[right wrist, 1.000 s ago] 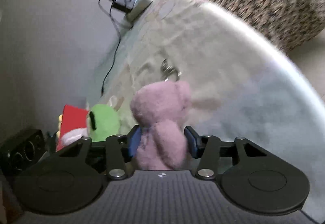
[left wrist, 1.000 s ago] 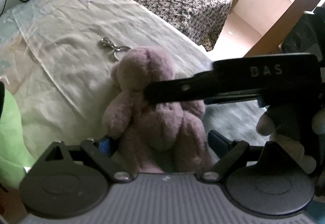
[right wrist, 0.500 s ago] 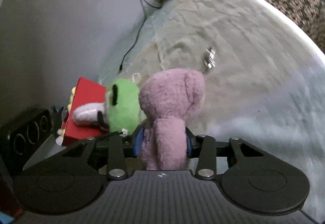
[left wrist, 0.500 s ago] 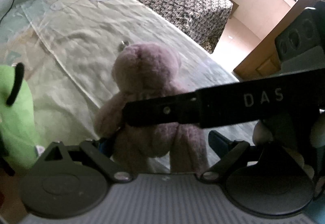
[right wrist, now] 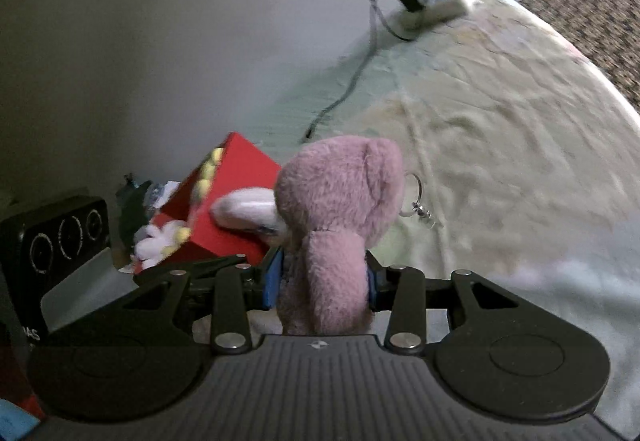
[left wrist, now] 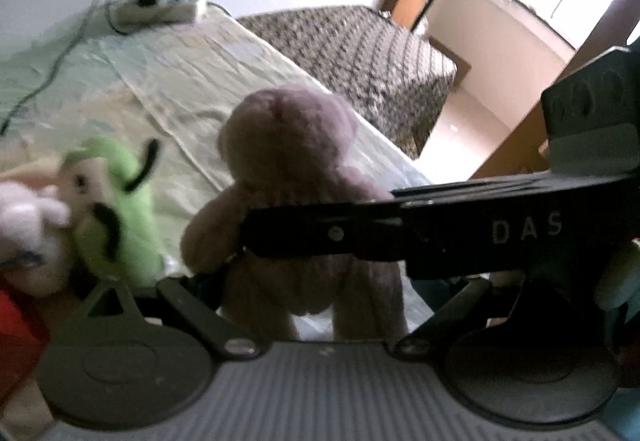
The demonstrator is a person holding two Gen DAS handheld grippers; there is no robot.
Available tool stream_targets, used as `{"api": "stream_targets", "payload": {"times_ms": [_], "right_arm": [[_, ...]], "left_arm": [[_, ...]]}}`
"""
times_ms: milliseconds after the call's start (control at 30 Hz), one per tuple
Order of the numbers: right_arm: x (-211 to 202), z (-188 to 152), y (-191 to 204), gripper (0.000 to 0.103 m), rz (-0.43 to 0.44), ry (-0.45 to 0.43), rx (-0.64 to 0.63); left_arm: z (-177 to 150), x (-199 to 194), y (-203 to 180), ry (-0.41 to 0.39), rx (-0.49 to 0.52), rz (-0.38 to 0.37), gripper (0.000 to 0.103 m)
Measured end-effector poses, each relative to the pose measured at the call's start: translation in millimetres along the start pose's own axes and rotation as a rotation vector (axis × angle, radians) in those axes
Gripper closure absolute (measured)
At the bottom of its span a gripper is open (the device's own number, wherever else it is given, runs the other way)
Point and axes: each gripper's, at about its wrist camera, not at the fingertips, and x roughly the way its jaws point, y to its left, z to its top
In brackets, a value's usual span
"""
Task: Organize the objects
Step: 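Carry the mauve teddy bear with the right gripper over the red box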
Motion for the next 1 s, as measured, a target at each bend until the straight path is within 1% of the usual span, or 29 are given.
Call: {"api": "stream_targets", "payload": {"times_ms": [333, 467, 633, 800, 900, 1000], "right_arm": [[29, 20, 68, 0.061, 0.095, -0.026, -0.095], [47, 29, 98, 0.061, 0.136, -0.031, -0.141], [72, 38, 131, 0.061, 0.178, -0.03, -0.194], [104, 46, 158, 0.061, 0.228, -0.019, -0.198], [126, 51, 172, 0.061, 0.257, -0.011, -0.182], [151, 50, 184, 0.061, 0.281, 0.006, -0.136]], "left_arm": [[-6, -84, 39, -0.17, -0.047, 0.054, 0.011], [-6, -116, 60, -0.235, -0.071, 0.068, 0.011], [-9, -150, 86, -0.303, -0.093, 0.107, 0.011], [-14, -180, 117, -0.36, -0.135, 0.133, 0.011], [-17, -196, 136, -0.388, -0.151, 0.171, 0.011], [-21, -210, 154, -0.401, -0.17, 0.216, 0.011]]}}
